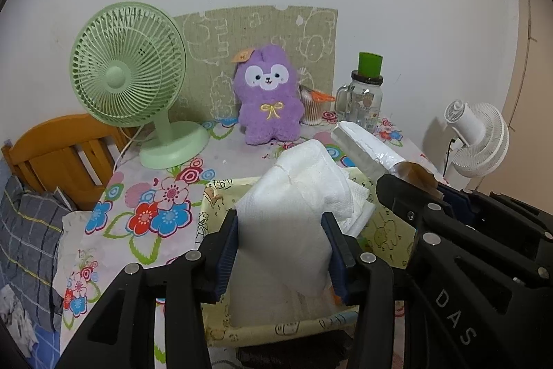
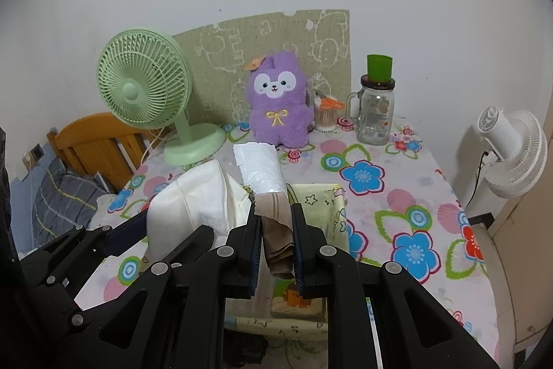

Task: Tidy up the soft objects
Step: 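Lower the white pad into the basket with the left gripper while the right gripper drops the beige cloth, then withdraw both open grippers from the basket toward the remaining items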

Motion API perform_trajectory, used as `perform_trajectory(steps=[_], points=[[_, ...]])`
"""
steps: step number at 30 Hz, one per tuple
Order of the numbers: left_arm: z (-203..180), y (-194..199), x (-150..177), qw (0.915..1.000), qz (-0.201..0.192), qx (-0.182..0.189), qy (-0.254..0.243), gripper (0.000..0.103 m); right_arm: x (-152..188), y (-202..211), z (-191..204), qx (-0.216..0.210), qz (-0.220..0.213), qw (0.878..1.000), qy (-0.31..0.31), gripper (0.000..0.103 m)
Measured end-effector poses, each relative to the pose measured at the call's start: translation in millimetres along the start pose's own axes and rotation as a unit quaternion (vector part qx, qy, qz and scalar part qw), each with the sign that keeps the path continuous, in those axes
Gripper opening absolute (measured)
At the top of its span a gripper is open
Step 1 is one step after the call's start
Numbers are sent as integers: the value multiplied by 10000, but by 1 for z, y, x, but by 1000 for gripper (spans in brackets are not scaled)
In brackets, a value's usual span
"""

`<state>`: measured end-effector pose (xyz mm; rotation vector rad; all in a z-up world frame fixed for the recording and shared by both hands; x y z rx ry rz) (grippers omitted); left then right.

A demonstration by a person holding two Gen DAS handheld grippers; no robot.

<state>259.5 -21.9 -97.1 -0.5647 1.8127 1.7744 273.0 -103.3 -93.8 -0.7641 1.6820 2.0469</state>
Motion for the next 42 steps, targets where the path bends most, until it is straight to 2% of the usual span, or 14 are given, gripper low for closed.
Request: perform_trajectory(steps=[7,11,15,18,20,22,23,24,26,34,42], points=[[5,-24,2,9997,239,-33,51,49,1,-24,1,-7,242,9997,59,19],[10,-37,5,9992,392,-58,108,55,3,-37,2,-55,380,9992,78,19],[12,-45,7,9986,498,-94,135,67,4,-49,4,-116,477,9987,106,19],[13,-50,9,9983,560,-118,123,71,4,-56,6,-128,549,9982,188,20],[12,-54,11,9980,616,-121,110,76,5,-60,7,-56,579,9981,208,26],[12,-54,11,9981,607,-91,98,79,5,-65,6,-128,644,9977,180,45],[11,-54,11,9981,602,-80,90,84,5,-66,4,-153,643,9977,125,52],[11,-54,10,9982,595,-56,82,88,5,-66,3,-152,620,9979,88,67],[9,-53,11,9983,588,-26,51,89,5,-64,1,-101,518,9986,33,76],[4,-44,9,9988,496,4,-13,92,6,-55,-3,-57,503,9987,-37,87],[-4,-22,10,9995,298,49,-86,94,10,-29,-5,-4,353,9993,-73,90]])
Point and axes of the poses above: each gripper's, at about its wrist camera, not at the fingertips, and y roughly against the way its jaws point, z to its left, x to its underside, the point moved 6 cm from there along -y, roughly the way its jaws point, and after that the axes turned 11 degrees about z, right-handed, at the moved point
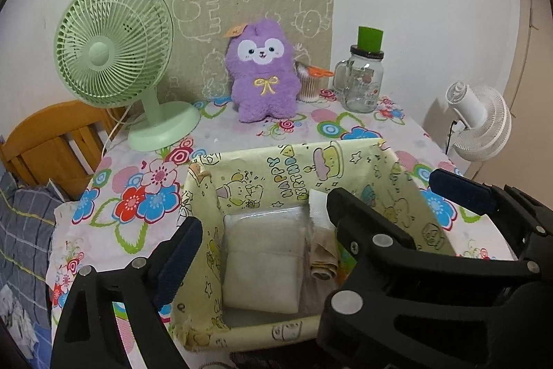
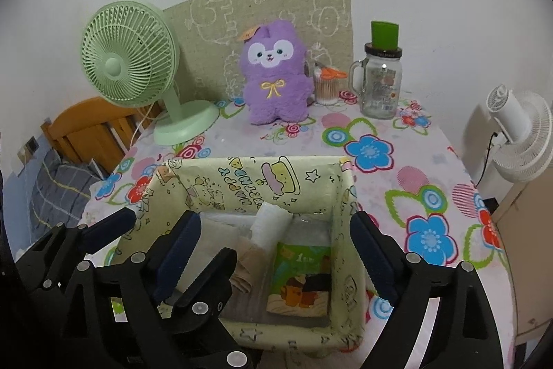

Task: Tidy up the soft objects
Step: 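Withdraw both open grippers from the basket toward the remaining items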

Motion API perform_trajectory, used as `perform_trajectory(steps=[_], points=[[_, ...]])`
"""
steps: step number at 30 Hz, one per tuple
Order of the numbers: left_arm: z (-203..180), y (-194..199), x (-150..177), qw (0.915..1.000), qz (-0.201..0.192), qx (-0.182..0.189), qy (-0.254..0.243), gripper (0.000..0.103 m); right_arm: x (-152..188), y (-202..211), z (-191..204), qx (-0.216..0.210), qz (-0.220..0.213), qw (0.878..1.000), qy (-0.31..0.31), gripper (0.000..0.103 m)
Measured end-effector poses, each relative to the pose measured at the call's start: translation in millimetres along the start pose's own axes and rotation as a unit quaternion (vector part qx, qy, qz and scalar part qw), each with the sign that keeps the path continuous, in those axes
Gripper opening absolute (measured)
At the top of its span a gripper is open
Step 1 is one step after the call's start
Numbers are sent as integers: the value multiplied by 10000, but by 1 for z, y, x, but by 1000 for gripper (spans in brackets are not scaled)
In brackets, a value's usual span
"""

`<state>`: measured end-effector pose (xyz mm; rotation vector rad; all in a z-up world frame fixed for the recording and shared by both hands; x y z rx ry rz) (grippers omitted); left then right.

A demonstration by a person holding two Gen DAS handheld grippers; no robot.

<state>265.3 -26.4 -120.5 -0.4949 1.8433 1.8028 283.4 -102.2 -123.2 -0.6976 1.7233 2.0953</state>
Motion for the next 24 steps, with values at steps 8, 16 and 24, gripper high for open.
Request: perform_trajectory(steps=[8,16,24], points=[[-4,27,5,9997,-236,-80,-12,97,5,31,3,21,-232,9997,20,91],[-9,53,13,9989,-466,-106,8,98,15,58,6,98,-455,9989,42,92],[-14,75,24,9979,-644,-112,0,100,25,85,9,111,-646,9978,42,95]])
Point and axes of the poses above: each gripper's, at about its wrist camera, not at the fingertips, and y roughly against the way its jaws point, z to its left, x to its underside, the point moved 6 cm from there along -y, roughly the way its jaws point, and after that the axes turned 11 degrees about z, right-handed, at the moved point
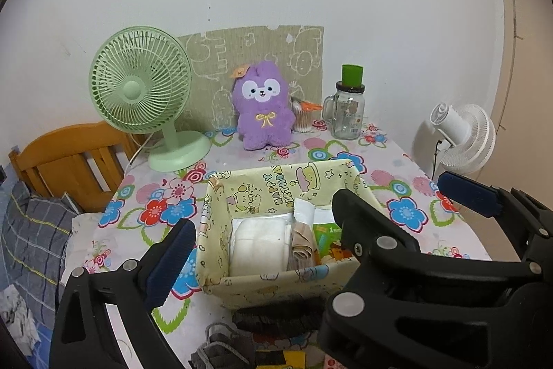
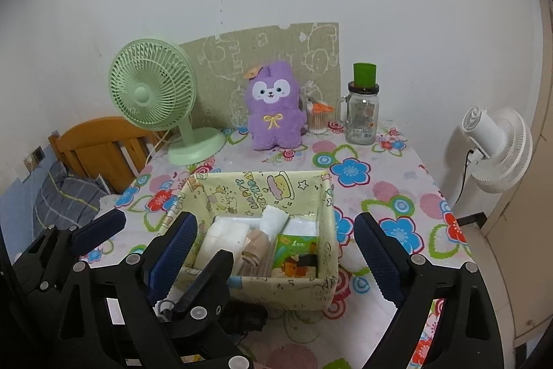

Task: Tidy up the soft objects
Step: 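Withdraw both open grippers from the basket toward the remaining items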

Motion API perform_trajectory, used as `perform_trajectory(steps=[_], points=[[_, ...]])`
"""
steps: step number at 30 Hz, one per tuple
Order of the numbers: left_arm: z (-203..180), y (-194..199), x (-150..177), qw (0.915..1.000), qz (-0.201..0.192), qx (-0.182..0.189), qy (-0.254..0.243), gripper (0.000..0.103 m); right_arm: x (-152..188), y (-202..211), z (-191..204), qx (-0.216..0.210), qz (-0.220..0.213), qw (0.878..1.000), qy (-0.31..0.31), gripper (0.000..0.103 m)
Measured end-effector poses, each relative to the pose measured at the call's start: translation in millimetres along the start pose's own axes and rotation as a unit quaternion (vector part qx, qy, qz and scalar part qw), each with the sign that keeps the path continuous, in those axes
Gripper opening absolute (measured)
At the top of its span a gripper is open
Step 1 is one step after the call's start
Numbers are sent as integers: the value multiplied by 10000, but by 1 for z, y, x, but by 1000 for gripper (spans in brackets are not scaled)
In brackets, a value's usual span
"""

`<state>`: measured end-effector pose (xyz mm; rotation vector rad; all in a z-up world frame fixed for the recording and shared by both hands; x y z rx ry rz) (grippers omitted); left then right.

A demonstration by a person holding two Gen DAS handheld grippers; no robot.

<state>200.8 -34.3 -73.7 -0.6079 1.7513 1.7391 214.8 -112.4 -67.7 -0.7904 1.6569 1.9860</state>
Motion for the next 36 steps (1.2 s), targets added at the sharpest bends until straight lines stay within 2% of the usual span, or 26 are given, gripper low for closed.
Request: perform_trajectory(steps=[22,36], points=[[-12,51,40,9997,-257,48,25,103,40,59,4,89,-377,9992,-4,102],[-12,57,80,9999,-121,31,88,103,83,64,8,87,-262,9996,-10,103]])
Point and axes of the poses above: each gripper's, at about its wrist camera, not at the fingertips, and y roughly against the way its jaws point, z to its left, x to its underside, the point moved 6 cm from there along -y, roughly the way its jaws point, and after that the axes turned 11 degrees about z, right-handed, at the moved point
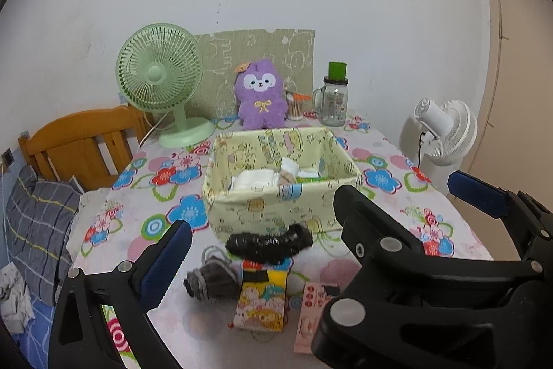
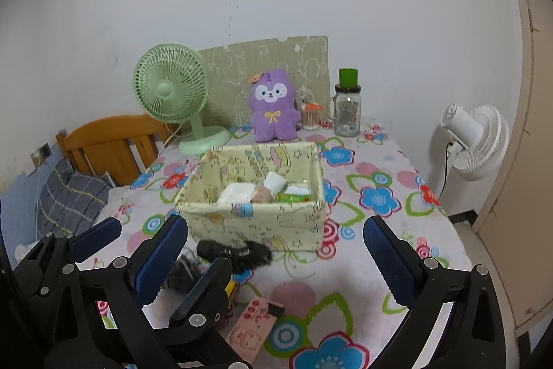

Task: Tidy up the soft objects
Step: 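Withdraw both open grippers from the basket toward the remaining items, then grasp the yellow cartoon tissue pack with the left gripper while the right gripper grasps the pink packet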

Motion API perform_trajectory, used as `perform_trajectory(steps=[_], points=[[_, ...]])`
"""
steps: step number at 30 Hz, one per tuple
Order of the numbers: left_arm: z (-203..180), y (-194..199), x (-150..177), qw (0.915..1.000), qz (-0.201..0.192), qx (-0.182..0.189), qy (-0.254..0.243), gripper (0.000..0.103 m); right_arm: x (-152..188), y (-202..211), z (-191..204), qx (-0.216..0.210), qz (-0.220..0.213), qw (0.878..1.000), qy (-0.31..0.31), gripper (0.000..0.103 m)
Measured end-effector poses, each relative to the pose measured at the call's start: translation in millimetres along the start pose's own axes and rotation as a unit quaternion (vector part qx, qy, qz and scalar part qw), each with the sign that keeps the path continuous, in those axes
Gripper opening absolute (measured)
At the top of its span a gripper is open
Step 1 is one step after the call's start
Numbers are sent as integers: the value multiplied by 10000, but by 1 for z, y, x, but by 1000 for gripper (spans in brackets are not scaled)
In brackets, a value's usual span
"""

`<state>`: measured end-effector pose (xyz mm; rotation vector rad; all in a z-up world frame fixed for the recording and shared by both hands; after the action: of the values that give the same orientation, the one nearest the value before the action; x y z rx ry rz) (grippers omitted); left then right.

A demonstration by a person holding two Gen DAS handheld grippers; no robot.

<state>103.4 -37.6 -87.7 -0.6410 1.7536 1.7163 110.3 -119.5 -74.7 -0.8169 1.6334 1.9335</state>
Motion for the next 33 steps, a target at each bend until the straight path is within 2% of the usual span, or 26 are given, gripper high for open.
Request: perform_trajectory(steps=[12,19,33], points=[[3,-2,28,9999,62,76,28,103,26,-3,6,-51,54,10000,0,103],[5,-18,47,9995,253,184,63,103,46,-18,7,-4,257,9997,-44,103],[19,-49,69,9975,674,86,177,101,70,-53,10,-32,683,9975,-179,103]])
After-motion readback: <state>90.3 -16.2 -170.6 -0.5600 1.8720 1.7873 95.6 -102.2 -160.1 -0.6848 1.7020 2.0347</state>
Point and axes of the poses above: each gripper's, at about its wrist camera, not at the fingertips, and y roughly against the way its jaws point, z to its left, x to its underside, the point moved 6 cm from there along -y, roughly the way its jaws point, and after that the axes turned 11 degrees about z, right-handed, at the moved point
